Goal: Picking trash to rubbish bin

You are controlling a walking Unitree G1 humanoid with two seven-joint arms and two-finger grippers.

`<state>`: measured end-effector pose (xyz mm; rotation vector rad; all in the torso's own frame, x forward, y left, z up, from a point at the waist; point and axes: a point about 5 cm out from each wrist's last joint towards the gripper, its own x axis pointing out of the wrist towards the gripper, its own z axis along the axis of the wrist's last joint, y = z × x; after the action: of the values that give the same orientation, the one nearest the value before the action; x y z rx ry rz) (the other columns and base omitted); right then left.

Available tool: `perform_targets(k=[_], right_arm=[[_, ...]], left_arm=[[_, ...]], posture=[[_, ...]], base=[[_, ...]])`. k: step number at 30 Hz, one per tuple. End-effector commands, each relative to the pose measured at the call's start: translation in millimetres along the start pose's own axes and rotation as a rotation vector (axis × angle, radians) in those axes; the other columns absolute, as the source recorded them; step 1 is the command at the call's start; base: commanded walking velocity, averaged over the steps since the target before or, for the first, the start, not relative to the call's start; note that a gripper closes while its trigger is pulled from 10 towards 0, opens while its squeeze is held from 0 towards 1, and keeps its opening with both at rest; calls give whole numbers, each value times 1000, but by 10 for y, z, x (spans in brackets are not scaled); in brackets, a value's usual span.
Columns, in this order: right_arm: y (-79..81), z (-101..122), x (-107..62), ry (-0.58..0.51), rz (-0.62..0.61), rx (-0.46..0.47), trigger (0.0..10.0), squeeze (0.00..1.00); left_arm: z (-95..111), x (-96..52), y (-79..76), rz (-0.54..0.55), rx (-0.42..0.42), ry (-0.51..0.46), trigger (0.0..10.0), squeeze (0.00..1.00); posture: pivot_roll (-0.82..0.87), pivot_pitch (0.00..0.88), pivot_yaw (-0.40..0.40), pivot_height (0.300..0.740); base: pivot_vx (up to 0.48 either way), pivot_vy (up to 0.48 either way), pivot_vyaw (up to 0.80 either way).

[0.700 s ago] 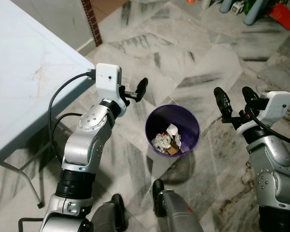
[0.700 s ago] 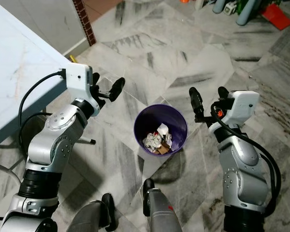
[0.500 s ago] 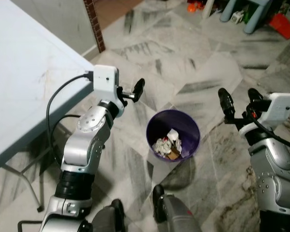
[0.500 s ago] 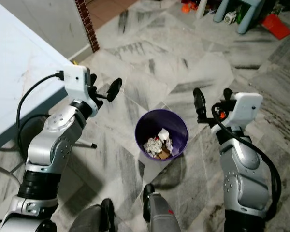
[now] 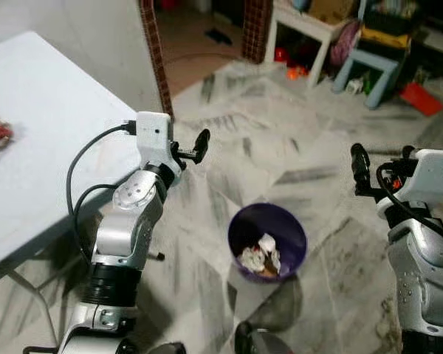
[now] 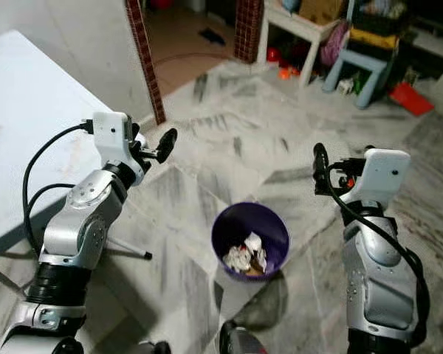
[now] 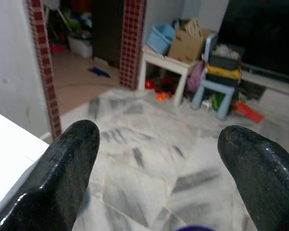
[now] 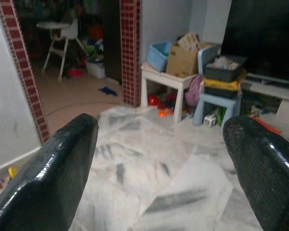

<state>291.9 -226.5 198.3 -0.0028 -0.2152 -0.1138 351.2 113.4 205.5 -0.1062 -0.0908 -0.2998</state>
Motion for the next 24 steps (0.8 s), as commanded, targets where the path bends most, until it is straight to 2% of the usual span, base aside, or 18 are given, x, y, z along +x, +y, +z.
perform_targets(k=[1,2,7,12,16,24], right_arm=[[-3,-16,-28,15,-8,0,10000,0],[-26,-23,-23,17,-42,-21,10000,0],[-3,-41,-39,12,-21,-53,10000,0],[-4,-55,-85,6,-20,-39,10000,0],[-5,-70,-117,10,-25,-37,10000,0],[0,-59,-130,7,-11,-71,10000,0]], left_arm=[[-72,-21,10,9,8,19,10000,0],[-99,-28,16,15,10,26,10000,0],[-167,-34,38,20,16,44,10000,0],[-196,-32,36,9,29,41,10000,0],[-148,-22,30,14,9,14,10000,0],[-182,-71,-22,-19,9,24,10000,0]], posture=[[-82,49,-7,740],[-87,41,-6,740],[-100,35,2,740],[-108,25,3,740],[-114,13,-1,740],[-119,15,2,740]], base=[[0,0,0],[0,0,0],[0,0,0],[0,0,0],[0,0,0],[0,0,0]])
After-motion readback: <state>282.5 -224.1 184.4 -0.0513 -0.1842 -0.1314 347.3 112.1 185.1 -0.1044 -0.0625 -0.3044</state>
